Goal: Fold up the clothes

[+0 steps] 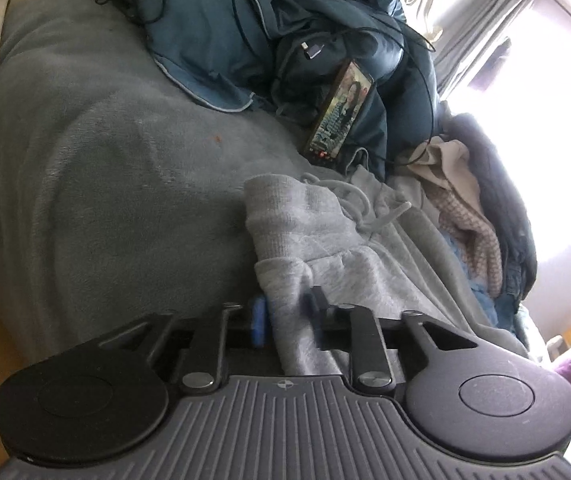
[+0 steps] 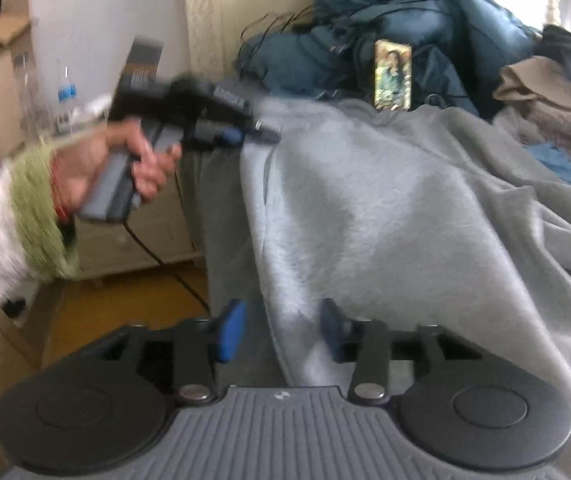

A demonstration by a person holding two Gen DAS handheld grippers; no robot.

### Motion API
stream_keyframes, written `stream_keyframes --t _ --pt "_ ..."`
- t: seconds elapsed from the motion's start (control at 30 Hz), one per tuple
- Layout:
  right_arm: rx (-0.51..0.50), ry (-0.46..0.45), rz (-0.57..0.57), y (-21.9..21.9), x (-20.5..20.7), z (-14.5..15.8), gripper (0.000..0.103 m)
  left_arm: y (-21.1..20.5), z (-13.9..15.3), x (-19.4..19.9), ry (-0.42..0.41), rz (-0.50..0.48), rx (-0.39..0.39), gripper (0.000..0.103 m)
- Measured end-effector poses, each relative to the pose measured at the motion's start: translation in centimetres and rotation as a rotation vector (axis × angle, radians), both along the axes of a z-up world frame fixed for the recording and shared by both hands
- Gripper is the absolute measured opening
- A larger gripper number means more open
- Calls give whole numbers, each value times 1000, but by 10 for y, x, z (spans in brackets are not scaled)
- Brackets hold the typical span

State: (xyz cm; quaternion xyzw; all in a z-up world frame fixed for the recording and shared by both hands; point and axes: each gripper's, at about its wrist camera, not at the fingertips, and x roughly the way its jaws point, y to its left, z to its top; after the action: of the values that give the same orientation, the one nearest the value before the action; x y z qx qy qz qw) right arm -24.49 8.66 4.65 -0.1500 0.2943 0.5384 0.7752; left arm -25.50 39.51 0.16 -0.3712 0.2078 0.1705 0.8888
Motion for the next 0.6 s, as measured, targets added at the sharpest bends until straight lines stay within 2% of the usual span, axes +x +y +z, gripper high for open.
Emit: stream_keyframes --t 0.07,0.2,0.27,0.33,0.43,0.6 --pt "67 57 -33 -25 10 21 58 -2 2 -8 11 12 7 37" --pt "188 145 -165 -79 48 60 64 -9 11 -31 4 70 44 43" --pt "165 106 -304 -96 78 66 64 -19 18 -40 -7 83 91 43" --pt "113 76 -419 -103 109 64 64 -34 27 -43 -31 51 121 43" --pt "48 119 -453 -99 151 46 64 -71 40 -34 -77 -88 157 44" --pt "-9 301 -372 -80 187 7 61 -153 48 7 -100 -422 192 47"
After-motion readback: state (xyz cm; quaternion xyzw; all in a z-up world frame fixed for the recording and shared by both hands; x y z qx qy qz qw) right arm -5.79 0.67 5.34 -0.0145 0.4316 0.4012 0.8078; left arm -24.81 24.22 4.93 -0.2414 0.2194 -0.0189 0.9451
